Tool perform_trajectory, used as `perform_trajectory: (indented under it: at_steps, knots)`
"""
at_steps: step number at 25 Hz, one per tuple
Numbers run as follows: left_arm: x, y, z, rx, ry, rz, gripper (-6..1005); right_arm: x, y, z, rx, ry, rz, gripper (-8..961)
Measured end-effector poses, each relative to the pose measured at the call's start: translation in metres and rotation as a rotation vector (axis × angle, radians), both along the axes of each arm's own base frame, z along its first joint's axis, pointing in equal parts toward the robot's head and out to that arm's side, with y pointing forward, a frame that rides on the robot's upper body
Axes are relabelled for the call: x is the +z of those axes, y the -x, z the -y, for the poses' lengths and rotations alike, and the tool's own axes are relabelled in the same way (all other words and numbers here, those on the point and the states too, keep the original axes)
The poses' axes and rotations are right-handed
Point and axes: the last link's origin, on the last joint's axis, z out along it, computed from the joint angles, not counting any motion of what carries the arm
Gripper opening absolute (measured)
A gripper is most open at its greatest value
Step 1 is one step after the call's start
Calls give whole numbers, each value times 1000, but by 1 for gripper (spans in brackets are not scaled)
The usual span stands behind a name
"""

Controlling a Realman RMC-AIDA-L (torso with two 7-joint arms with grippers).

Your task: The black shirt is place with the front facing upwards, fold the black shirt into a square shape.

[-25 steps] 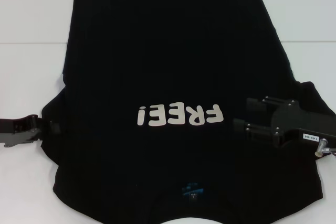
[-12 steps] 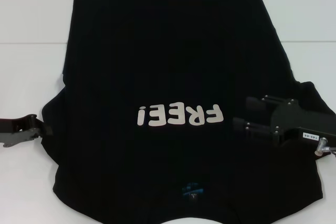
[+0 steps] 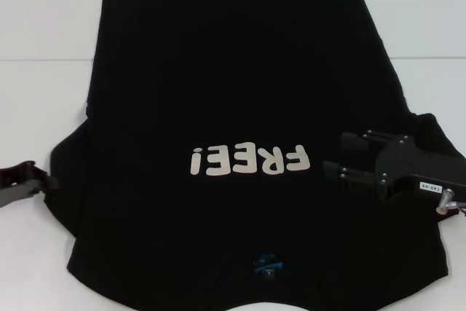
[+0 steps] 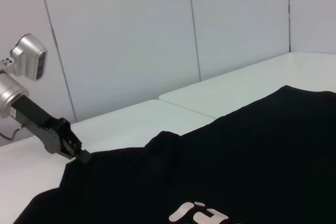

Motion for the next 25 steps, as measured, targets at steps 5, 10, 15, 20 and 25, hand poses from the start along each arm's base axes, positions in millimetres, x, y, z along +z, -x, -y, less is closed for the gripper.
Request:
perform_trajectory:
  at_steps: [5, 10, 15, 20, 25]
  knots:
    - [9, 12, 13, 28, -58, 43, -1, 1, 0, -1, 0, -2, 0, 739]
    - [19, 24, 27, 58, -121, 85, 0, 2, 2, -3, 5, -8, -4, 739]
    - [23, 31, 39, 79, -146, 109, 0, 3, 3, -4, 6, -11, -5, 739]
    - [22, 40, 52, 108, -179, 128, 0, 4, 4, -3, 5, -8, -12, 739]
    - [26, 47, 62, 125, -233, 156, -1, 3, 3, -2, 5, -6, -14, 739]
